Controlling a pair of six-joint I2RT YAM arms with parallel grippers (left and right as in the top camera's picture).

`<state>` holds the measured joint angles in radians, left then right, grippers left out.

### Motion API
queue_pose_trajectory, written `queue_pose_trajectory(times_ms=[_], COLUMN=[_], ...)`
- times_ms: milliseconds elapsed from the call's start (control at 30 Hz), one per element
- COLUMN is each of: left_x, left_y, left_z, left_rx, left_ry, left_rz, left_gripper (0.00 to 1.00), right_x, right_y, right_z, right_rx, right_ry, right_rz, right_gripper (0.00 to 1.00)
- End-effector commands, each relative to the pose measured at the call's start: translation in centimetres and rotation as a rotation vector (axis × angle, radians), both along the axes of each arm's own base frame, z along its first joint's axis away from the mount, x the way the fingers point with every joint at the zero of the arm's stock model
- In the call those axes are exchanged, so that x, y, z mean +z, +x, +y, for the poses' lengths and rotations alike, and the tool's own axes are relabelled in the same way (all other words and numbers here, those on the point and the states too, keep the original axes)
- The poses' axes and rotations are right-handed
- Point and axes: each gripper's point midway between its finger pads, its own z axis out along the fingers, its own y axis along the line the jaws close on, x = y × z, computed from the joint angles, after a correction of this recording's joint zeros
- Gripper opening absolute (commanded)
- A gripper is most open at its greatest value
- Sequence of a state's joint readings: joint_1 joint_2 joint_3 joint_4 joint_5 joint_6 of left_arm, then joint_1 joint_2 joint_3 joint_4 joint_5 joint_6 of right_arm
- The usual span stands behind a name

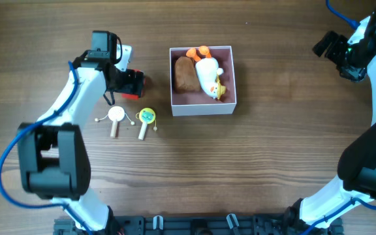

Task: Pack container
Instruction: 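Reach left gripper to the red toy truck and grasp it, then carry red truck right into the box and release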

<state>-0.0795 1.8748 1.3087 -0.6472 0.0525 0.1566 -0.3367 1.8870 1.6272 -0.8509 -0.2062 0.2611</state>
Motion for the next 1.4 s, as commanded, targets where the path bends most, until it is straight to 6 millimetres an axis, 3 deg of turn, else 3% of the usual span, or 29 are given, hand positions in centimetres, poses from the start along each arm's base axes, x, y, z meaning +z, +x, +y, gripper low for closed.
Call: queue_pose_trajectory(times_ms=[0, 267, 400, 567, 700, 967, 1133, 1367], left_x=[-1.3, -3.3, -4.0, -3.9, -4.5, -6.6, -6.4, -3.9], left_y=[1.0, 0.8, 0.5, 0.6, 0.2, -0.9, -0.7, 0.0], left_z=[-0.2, -0.9, -1.9, -2.9, -2.8, -2.6, -2.7, -2.6], left_rx=[-0.026, -0.049, -0.142, -0.182, -0.185, -0.184, -0.181, -0.154], left_ry=[0.009, -0.002, 0.025, 0.033, 0.050, 0.058, 0.059, 0.061], left_rz=[0.000, 0.039, 0.048, 0.036, 0.057, 0.128, 0.120, 0.060], left_gripper=[0.94, 0.91, 0.79, 0.73, 0.78, 0.75, 0.58, 0.53], right_x=[-0.6, -0.6, -0.6, -0.6, -0.6, -0.6, -0.6, -0.6], right_y=[0.1, 0.1, 0.1, 0.1, 0.1, 0.1, 0.1, 0.1], right_z=[0.3, 0.3, 0.3, 0.3, 0.3, 0.3, 0.3, 0.3], right_rx=[0.000, 0.001, 0.001, 0.000, 0.001, 0.000, 0.000, 0.000], right_ry=[0.019, 0.019, 0.019, 0.019, 0.019, 0.019, 0.019, 0.019], right_rz=[0.009, 0.009, 0.009, 0.009, 0.009, 0.009, 0.009, 0.009], right_gripper=[1.00, 0.99, 1.00, 1.00, 1.00, 0.99, 1.00, 1.00])
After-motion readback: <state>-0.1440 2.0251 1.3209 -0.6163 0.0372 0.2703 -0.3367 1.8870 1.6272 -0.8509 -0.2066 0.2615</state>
